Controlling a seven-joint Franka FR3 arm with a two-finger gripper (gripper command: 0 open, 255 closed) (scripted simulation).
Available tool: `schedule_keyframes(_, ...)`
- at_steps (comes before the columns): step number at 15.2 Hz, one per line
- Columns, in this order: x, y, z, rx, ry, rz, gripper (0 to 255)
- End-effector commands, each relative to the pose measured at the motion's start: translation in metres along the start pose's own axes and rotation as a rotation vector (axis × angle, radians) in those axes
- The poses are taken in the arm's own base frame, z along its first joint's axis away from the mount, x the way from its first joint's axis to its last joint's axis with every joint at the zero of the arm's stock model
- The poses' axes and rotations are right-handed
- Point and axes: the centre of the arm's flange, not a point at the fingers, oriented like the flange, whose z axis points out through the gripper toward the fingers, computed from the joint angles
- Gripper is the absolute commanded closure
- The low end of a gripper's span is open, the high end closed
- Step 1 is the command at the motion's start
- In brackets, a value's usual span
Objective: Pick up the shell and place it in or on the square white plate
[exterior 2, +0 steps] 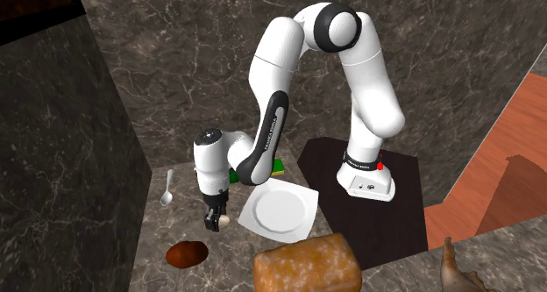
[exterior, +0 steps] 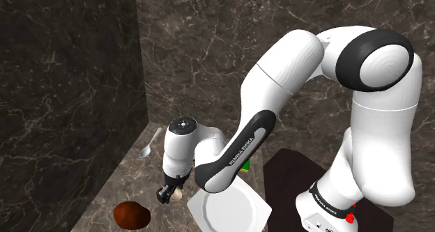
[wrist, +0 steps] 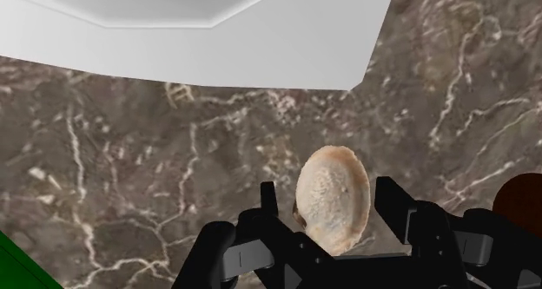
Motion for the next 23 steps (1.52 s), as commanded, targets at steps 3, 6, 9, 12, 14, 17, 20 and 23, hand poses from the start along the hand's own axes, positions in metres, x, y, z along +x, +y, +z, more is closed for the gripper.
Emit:
schedule_keyframes(3,0.0,-0.001,0.003,0.005,0.0,-0.003,255)
schedule_keyframes(6,0.0,-0.002,0.003,0.005,0.0,-0.003,255)
schedule_keyframes(9,-0.001,-0.002,-0.003,0.005,0.0,-0.003,255)
schedule_keyframes(12,0.0,-0.003,-0.019,0.005,0.0,-0.003,255)
schedule_keyframes(14,0.0,-0.003,-0.03,0.005,0.0,-0.003,255)
schedule_keyframes(17,0.001,-0.004,-0.045,0.005,0.0,-0.003,255)
schedule_keyframes(20,0.001,-0.005,-0.061,0.005,0.0,-0.003,255)
schedule_keyframes(23,0.002,-0.006,-0.077,0.005,0.0,-0.003,255)
